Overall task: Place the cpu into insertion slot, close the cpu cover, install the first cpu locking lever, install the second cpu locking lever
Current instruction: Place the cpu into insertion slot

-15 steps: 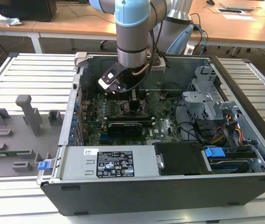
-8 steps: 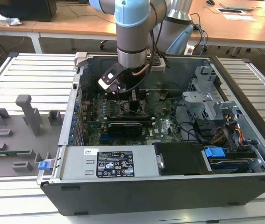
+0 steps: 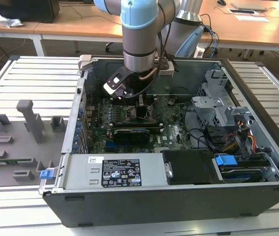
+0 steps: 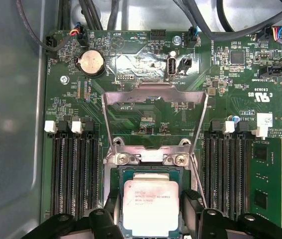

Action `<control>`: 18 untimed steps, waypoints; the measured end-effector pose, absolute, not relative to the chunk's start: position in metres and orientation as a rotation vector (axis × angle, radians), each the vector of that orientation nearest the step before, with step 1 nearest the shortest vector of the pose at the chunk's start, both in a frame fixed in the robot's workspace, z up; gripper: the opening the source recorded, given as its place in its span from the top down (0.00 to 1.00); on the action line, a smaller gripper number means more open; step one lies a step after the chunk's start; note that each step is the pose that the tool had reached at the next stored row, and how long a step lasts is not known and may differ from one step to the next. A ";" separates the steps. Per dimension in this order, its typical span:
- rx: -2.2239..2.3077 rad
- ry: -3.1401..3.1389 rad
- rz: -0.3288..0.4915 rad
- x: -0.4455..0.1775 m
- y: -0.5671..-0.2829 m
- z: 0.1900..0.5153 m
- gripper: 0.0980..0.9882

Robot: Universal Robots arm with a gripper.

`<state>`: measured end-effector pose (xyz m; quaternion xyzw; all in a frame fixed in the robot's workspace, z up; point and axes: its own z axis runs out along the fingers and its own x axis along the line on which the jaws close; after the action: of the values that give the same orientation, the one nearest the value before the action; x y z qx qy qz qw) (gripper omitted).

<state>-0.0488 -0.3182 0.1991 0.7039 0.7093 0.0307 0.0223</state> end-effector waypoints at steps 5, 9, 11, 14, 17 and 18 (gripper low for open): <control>2.181 2.197 0.095 -0.049 -0.318 0.206 0.42; 2.180 2.197 0.095 -0.049 -0.318 0.210 0.42; 2.180 2.197 0.094 -0.049 -0.318 0.210 0.44; 2.180 2.197 0.094 -0.049 -0.318 0.210 0.52; 2.180 2.197 0.094 -0.049 -0.318 0.210 0.79; 2.180 2.197 0.094 -0.049 -0.318 0.210 0.86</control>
<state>-0.0488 -0.3182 0.2096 0.7039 0.7093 0.0302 0.0227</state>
